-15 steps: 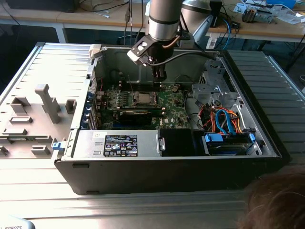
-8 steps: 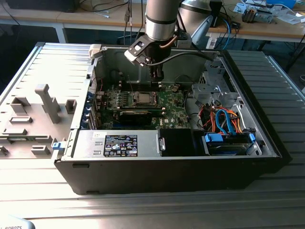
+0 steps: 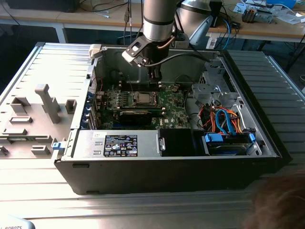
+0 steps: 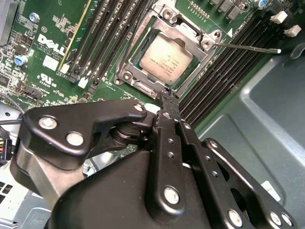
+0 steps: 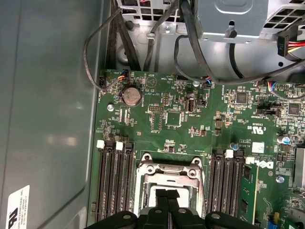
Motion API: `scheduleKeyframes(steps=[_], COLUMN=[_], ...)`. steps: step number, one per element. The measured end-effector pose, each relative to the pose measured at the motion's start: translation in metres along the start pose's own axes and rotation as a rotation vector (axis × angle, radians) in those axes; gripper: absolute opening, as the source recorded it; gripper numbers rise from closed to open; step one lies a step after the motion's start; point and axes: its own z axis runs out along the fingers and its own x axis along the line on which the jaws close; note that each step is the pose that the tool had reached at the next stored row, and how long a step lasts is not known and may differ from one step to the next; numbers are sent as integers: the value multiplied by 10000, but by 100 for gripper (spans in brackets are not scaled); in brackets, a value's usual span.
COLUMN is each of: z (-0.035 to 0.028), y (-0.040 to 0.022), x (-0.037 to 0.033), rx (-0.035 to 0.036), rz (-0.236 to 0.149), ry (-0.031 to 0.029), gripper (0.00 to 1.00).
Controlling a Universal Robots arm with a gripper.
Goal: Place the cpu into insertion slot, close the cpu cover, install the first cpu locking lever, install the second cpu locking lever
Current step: 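Close the cpu cover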
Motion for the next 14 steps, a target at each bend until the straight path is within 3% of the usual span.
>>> scheduleKeyframes(steps=[14], z=[14], y=[-45], x=[4], rx=[-1], rz=[-1], ry=[1], gripper=[11])
